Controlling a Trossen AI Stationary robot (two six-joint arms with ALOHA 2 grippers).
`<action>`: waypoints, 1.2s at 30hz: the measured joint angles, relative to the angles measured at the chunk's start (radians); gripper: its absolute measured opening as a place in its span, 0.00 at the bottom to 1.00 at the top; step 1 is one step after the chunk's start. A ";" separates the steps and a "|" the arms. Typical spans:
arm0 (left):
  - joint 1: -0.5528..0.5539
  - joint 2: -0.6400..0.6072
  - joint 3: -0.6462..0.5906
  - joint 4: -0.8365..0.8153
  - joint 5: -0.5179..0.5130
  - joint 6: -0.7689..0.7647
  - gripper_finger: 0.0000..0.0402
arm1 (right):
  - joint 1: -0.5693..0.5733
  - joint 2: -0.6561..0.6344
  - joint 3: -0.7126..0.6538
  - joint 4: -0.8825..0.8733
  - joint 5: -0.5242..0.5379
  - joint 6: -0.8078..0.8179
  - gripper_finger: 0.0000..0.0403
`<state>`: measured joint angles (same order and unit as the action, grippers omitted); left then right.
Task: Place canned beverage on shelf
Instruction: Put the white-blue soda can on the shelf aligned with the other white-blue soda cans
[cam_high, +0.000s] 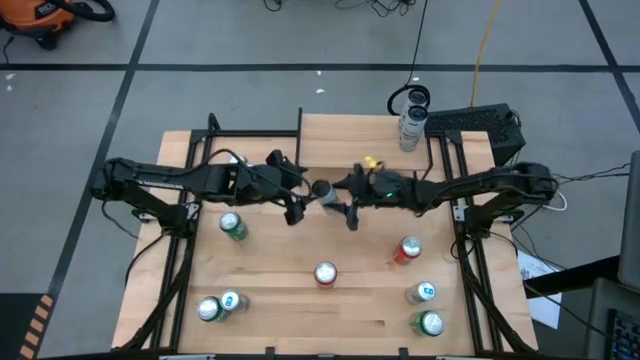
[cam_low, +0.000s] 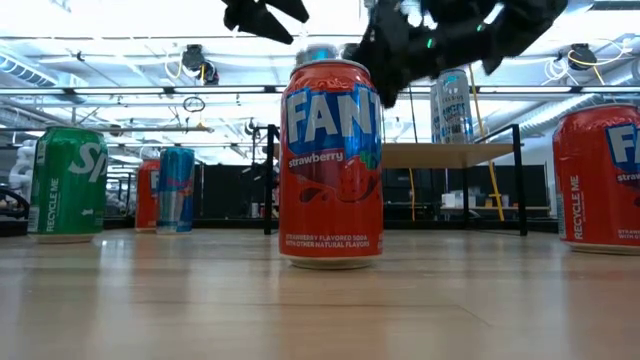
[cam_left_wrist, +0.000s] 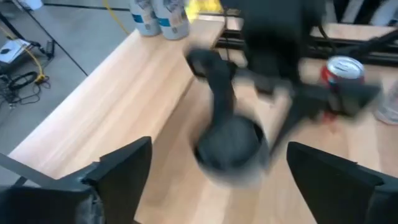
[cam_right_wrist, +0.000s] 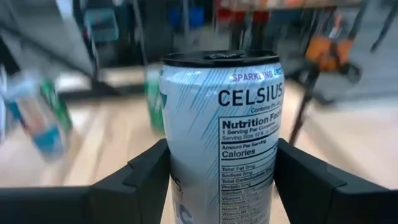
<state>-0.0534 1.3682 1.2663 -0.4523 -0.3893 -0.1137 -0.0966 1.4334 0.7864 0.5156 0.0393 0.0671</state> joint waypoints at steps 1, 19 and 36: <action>-0.005 -0.011 -0.001 -0.016 -0.009 0.000 0.95 | -0.009 -0.026 -0.016 0.009 0.002 0.000 0.57; -0.051 -0.047 -0.289 0.338 -0.142 0.050 0.96 | -0.164 -0.681 -0.372 -0.114 0.164 -0.087 0.58; -0.028 -0.047 -0.339 0.395 -0.138 0.043 0.96 | -0.226 -1.017 -0.375 -0.418 0.283 -0.103 0.58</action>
<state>-0.0818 1.3212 0.9276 -0.0578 -0.5274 -0.0708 -0.3229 0.4162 0.4110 0.0973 0.3226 -0.0357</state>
